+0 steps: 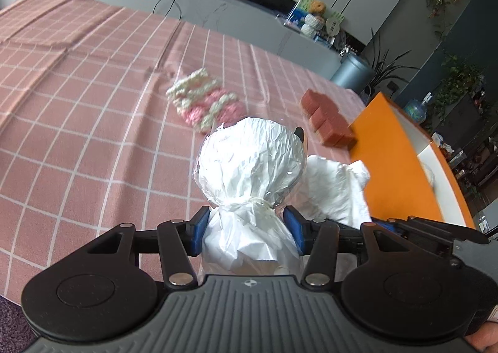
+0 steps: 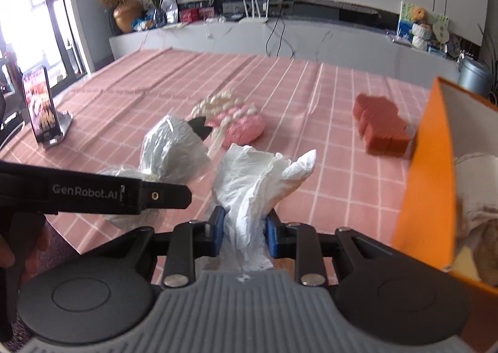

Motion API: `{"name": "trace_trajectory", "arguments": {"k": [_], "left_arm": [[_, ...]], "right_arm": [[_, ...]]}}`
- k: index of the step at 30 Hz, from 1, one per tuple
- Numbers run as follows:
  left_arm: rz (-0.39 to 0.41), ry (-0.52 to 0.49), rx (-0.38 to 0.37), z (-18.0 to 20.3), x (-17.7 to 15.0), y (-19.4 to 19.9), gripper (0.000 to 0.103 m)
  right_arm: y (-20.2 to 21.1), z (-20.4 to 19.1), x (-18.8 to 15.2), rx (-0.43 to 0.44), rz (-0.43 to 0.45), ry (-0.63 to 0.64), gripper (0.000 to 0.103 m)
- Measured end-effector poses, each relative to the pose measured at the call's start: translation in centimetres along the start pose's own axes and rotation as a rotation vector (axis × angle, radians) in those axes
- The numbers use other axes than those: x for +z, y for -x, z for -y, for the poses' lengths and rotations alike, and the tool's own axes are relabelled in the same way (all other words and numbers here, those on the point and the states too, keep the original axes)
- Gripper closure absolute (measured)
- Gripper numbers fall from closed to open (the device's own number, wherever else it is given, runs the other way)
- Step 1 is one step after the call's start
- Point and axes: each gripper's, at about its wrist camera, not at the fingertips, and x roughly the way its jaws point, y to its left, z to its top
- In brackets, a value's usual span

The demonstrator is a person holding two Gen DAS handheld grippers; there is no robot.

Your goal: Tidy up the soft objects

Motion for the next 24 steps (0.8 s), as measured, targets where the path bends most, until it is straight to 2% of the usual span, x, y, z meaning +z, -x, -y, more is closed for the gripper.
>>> {"name": "trace_trajectory", "arguments": {"k": [7,13,24], "left_arm": [[0.072,-0.043,-0.051,2.8,1.0,2.2,0.045],[0.115,-0.124,-0.104,6.6,2.2,3.1,0.045],[0.112,-0.329,-0.239,15.4,3.6,1.1,0.045]], "right_arm": [[4.8,1.9,1.7,-0.038,0.119,-0.015,0.077],[8.5,4.4,2.5,-0.096,0.19,-0.041,0.077],[12.5,10.2,2.1,-0.243,0.198,-0.069,0.077]]}}
